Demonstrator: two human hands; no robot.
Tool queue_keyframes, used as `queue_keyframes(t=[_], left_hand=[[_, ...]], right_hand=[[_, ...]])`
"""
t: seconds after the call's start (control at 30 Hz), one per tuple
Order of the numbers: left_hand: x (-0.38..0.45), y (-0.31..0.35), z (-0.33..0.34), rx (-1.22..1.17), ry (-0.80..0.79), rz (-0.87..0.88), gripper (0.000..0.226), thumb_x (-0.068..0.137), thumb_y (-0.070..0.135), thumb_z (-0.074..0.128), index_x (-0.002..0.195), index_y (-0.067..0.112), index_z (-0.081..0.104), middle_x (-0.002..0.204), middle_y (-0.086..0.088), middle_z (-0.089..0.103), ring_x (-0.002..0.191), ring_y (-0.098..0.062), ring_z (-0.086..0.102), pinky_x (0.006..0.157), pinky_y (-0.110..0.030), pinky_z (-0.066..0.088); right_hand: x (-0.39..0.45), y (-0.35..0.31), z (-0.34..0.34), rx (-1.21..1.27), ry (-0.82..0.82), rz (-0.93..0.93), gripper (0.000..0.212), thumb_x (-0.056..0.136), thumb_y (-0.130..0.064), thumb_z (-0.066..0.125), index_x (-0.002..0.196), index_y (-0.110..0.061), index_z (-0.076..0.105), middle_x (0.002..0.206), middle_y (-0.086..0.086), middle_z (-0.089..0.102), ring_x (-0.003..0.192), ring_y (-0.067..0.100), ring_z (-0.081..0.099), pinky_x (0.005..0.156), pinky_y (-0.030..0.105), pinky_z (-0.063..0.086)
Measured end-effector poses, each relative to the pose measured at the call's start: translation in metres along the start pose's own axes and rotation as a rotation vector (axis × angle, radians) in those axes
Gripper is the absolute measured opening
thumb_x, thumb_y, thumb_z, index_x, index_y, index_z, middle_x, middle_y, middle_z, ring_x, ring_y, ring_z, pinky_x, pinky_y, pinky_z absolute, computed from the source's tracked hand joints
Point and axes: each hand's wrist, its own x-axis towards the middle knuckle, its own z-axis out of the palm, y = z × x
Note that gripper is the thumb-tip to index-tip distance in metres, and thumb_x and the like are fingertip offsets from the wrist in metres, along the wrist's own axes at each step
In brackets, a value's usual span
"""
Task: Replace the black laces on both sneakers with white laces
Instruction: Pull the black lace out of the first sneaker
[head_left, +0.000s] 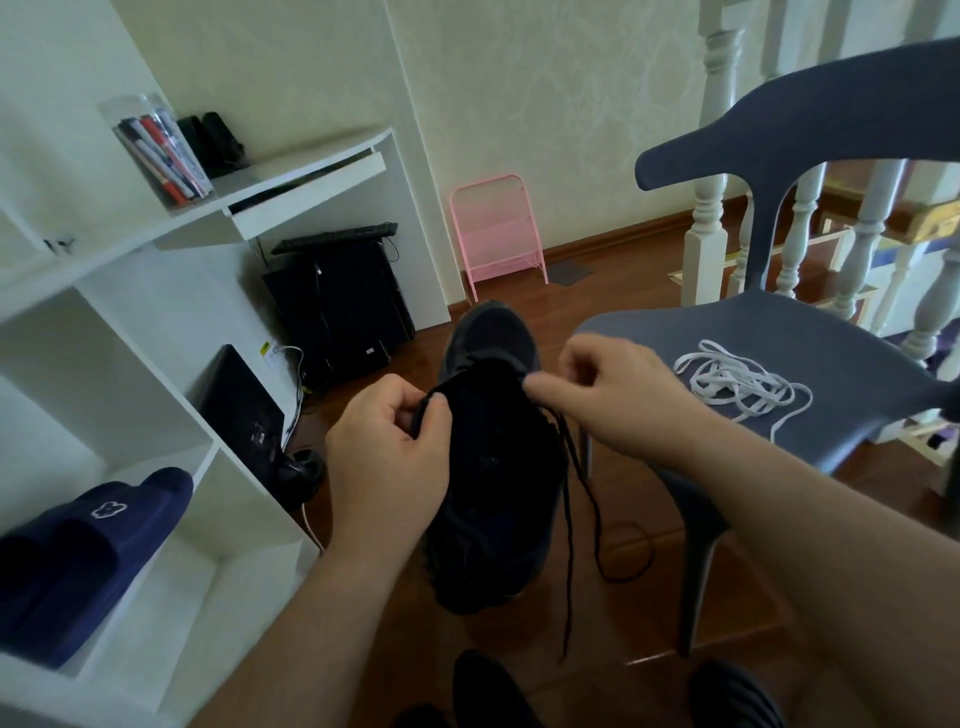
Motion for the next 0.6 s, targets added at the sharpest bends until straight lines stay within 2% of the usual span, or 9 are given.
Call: queue_keyframes(t=[0.07,0.17,0.27,0.37,0.4,0.5,0.6], left_hand=[[-0.001,0.001,0.001,-0.017,0.015,-0.008,0.028,0.097,0.027,0.069,0.072,0.02,0.059,0.067,0.004,0.058,0.068,-0.013,0.056,0.06,-0.034,0.046],[-0.003,0.001,0.003,-0.05,0.009,0.019,0.028,0.099,0.028,0.069,0.073,0.02,0.059,0.069,0.003,0.058,0.069,-0.014,0.057,0.061,-0.038,0.048],[0.002,-0.002,0.001,-0.126,0.038,-0.028,0.026,0.098,0.027,0.071,0.075,0.02,0.062,0.069,0.0,0.061,0.068,-0.019,0.059,0.063,-0.043,0.051],[0.007,-0.001,-0.005,-0.196,0.048,-0.074,0.021,0.098,0.027,0.073,0.078,0.025,0.065,0.071,0.0,0.064,0.067,-0.018,0.06,0.063,-0.037,0.051],[0.008,-0.001,-0.005,-0.193,0.031,-0.083,0.019,0.097,0.026,0.073,0.08,0.027,0.064,0.072,0.002,0.064,0.068,-0.016,0.06,0.063,-0.033,0.051],[0.008,-0.004,-0.005,-0.066,-0.088,-0.092,0.018,0.094,0.022,0.072,0.095,0.034,0.059,0.087,0.006,0.061,0.076,-0.012,0.059,0.067,-0.026,0.048],[0.008,-0.004,-0.003,0.173,-0.213,0.041,0.04,0.091,0.021,0.068,0.121,0.043,0.055,0.114,0.013,0.052,0.105,-0.01,0.055,0.083,-0.028,0.046]], right_hand=[[-0.005,-0.005,0.009,-0.116,-0.116,-0.007,0.04,0.086,-0.064,0.069,0.082,-0.025,0.057,0.077,-0.008,0.061,0.071,0.009,0.058,0.058,0.027,0.043],[-0.002,0.002,0.02,-0.174,-0.045,-0.006,0.022,0.094,-0.044,0.066,0.087,-0.023,0.066,0.082,-0.008,0.065,0.078,0.012,0.062,0.057,0.022,0.042],[0.007,0.011,0.018,0.024,0.071,0.072,0.018,0.099,-0.031,0.063,0.09,-0.023,0.076,0.083,-0.006,0.073,0.075,0.011,0.069,0.058,0.022,0.053],[0.012,0.014,0.021,0.219,0.127,0.124,0.016,0.1,-0.029,0.063,0.092,-0.026,0.077,0.082,-0.006,0.075,0.068,0.01,0.072,0.061,0.032,0.063],[0.012,0.014,0.024,0.188,0.153,0.095,0.016,0.1,-0.03,0.062,0.094,-0.027,0.076,0.083,-0.008,0.075,0.071,0.01,0.071,0.064,0.035,0.063],[0.005,0.007,0.032,0.051,0.236,-0.045,0.018,0.102,-0.036,0.058,0.097,-0.028,0.074,0.083,-0.012,0.072,0.076,0.005,0.066,0.068,0.033,0.057],[-0.005,-0.001,0.039,-0.068,0.293,-0.193,0.017,0.101,-0.035,0.059,0.095,-0.025,0.072,0.078,-0.009,0.069,0.073,0.013,0.064,0.066,0.036,0.053]])
